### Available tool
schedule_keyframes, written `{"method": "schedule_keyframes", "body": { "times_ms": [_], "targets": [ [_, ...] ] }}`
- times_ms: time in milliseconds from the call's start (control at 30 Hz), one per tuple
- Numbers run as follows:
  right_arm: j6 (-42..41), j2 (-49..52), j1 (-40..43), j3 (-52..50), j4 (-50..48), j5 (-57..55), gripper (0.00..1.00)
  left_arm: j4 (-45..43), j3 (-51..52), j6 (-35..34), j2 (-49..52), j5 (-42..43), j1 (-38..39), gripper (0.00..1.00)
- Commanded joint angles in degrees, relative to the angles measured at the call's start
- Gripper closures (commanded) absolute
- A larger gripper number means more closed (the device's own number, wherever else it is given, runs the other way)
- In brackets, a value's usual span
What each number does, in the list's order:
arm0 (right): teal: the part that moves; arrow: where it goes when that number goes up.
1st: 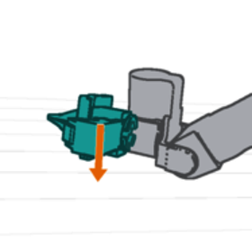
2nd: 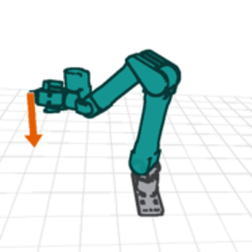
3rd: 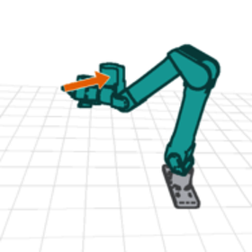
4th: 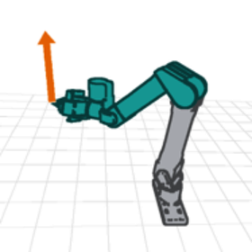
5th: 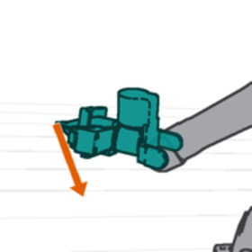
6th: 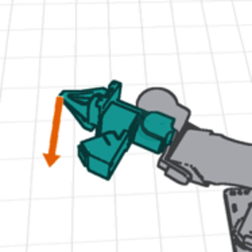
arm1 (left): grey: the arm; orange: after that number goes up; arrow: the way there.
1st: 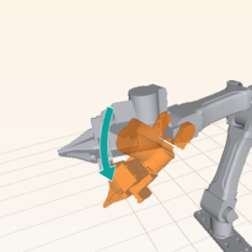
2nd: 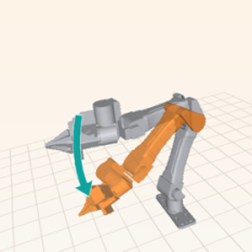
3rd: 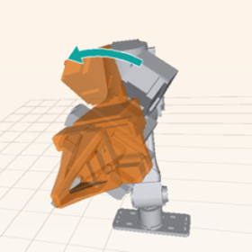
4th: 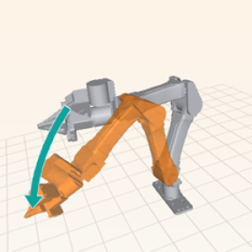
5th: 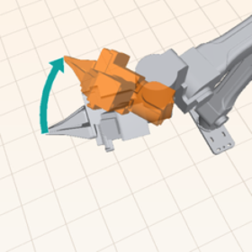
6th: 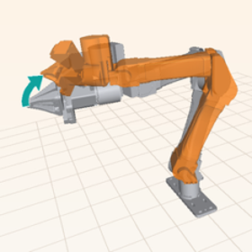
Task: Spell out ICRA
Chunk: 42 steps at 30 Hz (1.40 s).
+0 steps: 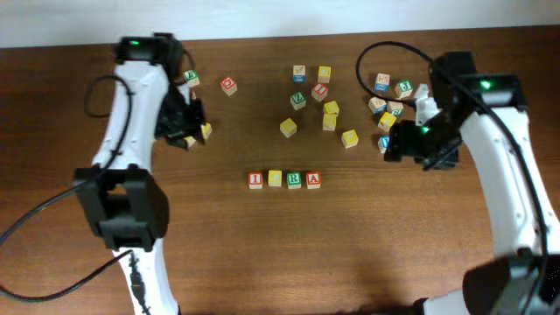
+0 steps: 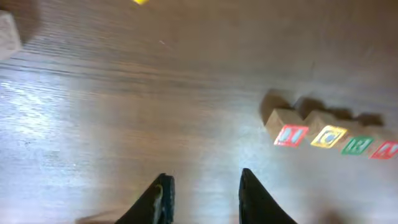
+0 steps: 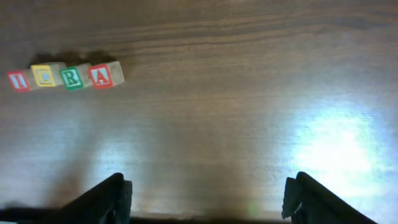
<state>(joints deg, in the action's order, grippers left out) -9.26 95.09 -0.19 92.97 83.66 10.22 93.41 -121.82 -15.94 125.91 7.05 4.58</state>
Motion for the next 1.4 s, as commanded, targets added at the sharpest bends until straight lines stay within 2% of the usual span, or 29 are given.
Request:
{"method": "schedule_keyframes", "body": {
  "times_ms": [0, 133, 167, 333, 433, 467, 533, 567, 600, 633, 700, 733, 767, 833, 867, 900, 933, 967, 1000, 1033, 1067, 1200, 1267, 1367],
  "targets": [
    [-0.20, 2.03, -0.17, -0.20, -0.66, 3.54, 0.30, -0.26, -0.15, 1.73, -2.25, -2.58, 1.70, 0.77],
    [-0.26, -1.25, -0.17, -0.17, -0.61, 3.54, 0.28, 3.30, -0.22, 1.95, -8.15, -2.32, 1.38, 0.82],
    [-0.68, -1.92, -0.24, -0.17, -0.61, 3.56, 0.29, 3.34, 0.52, 3.43, -10.69, -2.16, 1.66, 0.87],
    [-0.61, -1.95, -2.58, -2.16, -3.76, 2.47, 0.36, 2.95, 9.51, 1.68, -17.66, -2.40, 6.03, 0.83],
    [-0.66, -1.92, -3.34, -5.51, -9.22, 3.37, 0.39, -2.54, 18.18, 1.42, -17.81, -2.36, 7.45, 0.81],
    [-0.66, -1.92, -3.34, -5.97, -10.54, 3.34, 0.34, -5.07, 21.03, 1.42, -17.84, -2.36, 7.43, 0.77],
    [-0.63, -1.92, -3.32, -5.97, -11.56, 3.37, 0.30, -8.81, 24.59, 1.42, -17.81, -2.36, 7.43, 0.61],
    [-0.66, -1.92, -3.34, -5.97, -12.17, 3.34, 0.23, -10.34, 25.70, 1.42, -17.81, -2.36, 7.41, 0.41],
    [-0.66, -1.92, -3.32, -5.97, -12.74, 3.34, 0.04, -11.65, 26.38, 1.42, -17.81, -2.36, 7.43, 0.18],
    [-0.66, -1.92, -3.30, -5.97, -13.62, 3.39, 0.02, -13.03, 26.56, 1.42, -17.81, -2.36, 7.43, 0.01],
    [-0.63, -1.92, -3.28, -5.97, -14.23, 4.63, 0.02, -13.27, 26.56, 1.44, -17.81, -2.36, 7.41, 0.00],
    [-0.61, -1.92, -3.30, -5.97, -14.05, 5.81, 0.02, -13.07, 26.56, 1.44, -17.81, -2.34, 7.43, 0.14],
    [-0.63, -1.92, -3.30, -5.97, -14.08, 6.32, 0.02, -13.09, 26.56, 1.44, -17.81, -2.34, 7.43, 0.38],
    [-0.61, -1.70, -3.30, -6.05, -14.53, 6.03, 0.03, -14.58, 27.26, 1.42, -17.81, -2.34, 7.48, 0.69],
    [-0.61, -1.64, -3.50, -6.47, -14.82, 6.01, 0.06, -15.43, 27.74, 1.42, -17.81, -2.34, 7.61, 0.88],
    [-0.61, -1.60, -3.67, -6.93, -15.13, 5.86, 0.13, -16.39, 28.37, 1.42, -17.81, -2.36, 7.72, 0.96],
    [-0.61, -1.53, -3.74, -7.67, -15.54, 5.86, 0.21, -17.40, 29.05, 1.42, -17.81, -2.34, 7.80, 1.00],
    [-0.61, -1.18, -3.72, -9.11, -16.09, 5.66, 0.45, -18.64, 30.03, 1.44, -17.81, -2.38, 7.80, 1.00],
    [-0.61, -0.92, -3.72, -9.62, -16.20, 5.66, 0.56, -19.26, 30.49, 1.44, -17.81, -2.36, 7.80, 1.00],
    [-0.66, -0.63, -3.74, -10.69, -17.05, 5.73, 0.72, -19.93, 30.97, 1.42, -17.81, -2.36, 7.80, 1.00],
    [-0.66, -0.52, -3.74, -11.74, -18.34, 5.75, 0.77, -20.81, 31.50, 1.42, -17.81, -2.36, 7.80, 1.00],
    [-6.43, -0.52, -4.55, -17.64, -27.98, 5.88, 0.76, -26.05, 37.77, 1.42, -17.81, -1.90, 7.80, 1.00],
    [-6.75, -0.48, -5.62, -20.11, -31.65, 5.90, 0.76, -29.35, 41.83, 1.42, -17.81, 0.63, 7.80, 1.00],
    [-7.78, 0.48, -8.68, -24.20, -37.35, 5.86, 0.87, -35.89, 46.38, 1.42, -17.81, 1.16, 7.80, 1.00]
  ]
}}
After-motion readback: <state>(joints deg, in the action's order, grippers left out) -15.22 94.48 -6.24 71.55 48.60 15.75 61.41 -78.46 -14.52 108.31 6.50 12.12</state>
